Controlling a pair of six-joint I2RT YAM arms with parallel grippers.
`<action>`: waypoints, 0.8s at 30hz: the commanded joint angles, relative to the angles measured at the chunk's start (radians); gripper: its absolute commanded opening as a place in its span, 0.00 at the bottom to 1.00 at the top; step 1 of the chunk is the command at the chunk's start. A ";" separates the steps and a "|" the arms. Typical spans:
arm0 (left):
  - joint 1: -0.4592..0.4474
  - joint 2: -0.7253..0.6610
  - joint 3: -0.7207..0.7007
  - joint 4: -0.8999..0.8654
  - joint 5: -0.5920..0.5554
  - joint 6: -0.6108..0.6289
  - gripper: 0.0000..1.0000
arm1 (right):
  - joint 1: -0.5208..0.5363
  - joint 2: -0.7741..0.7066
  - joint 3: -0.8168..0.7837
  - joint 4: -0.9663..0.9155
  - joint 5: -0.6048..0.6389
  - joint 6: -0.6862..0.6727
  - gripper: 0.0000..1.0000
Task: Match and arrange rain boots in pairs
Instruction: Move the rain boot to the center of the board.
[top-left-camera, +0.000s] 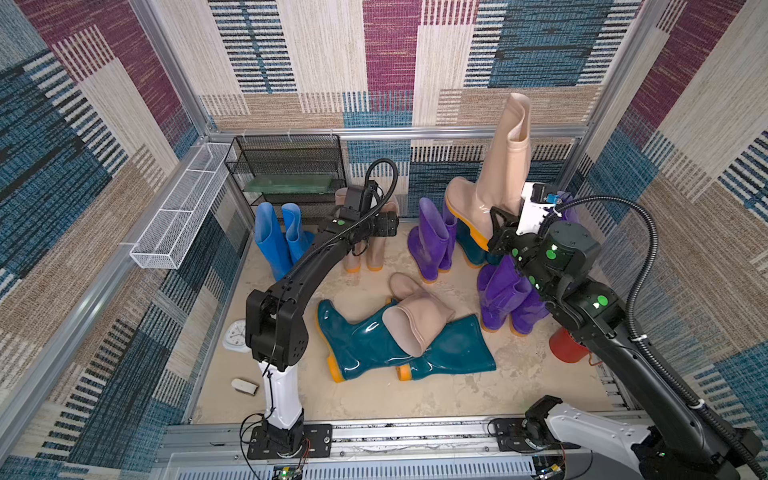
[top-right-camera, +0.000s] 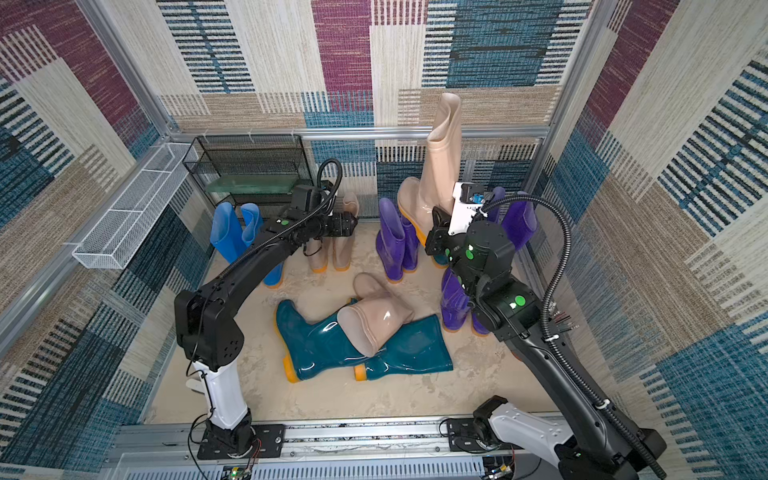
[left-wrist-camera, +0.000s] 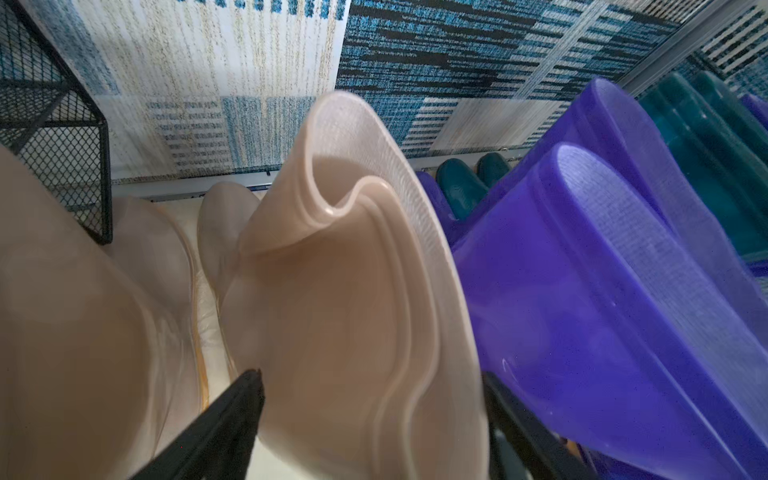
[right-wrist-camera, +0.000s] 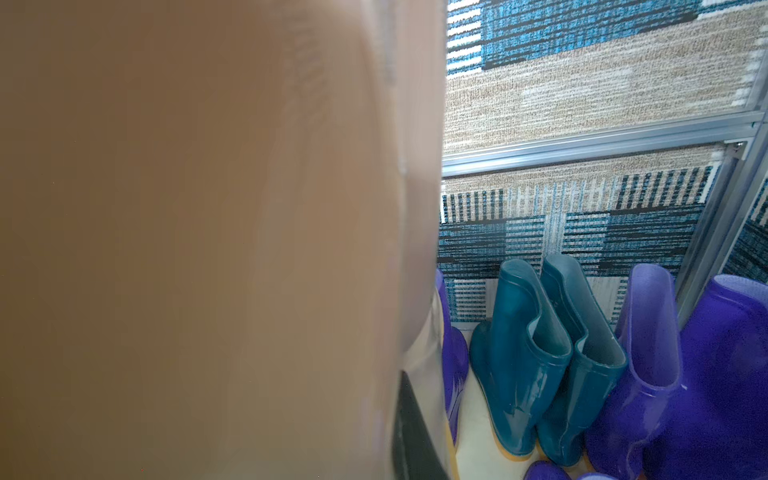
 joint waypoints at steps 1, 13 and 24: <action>-0.002 0.048 0.060 -0.054 -0.014 0.010 0.58 | -0.007 0.002 0.019 0.085 -0.031 0.002 0.00; -0.001 0.139 0.217 -0.039 0.182 -0.028 0.00 | -0.025 0.016 0.018 0.101 -0.055 0.003 0.00; -0.043 0.201 0.304 0.053 0.394 0.030 0.00 | -0.030 0.002 0.019 0.091 -0.060 -0.001 0.00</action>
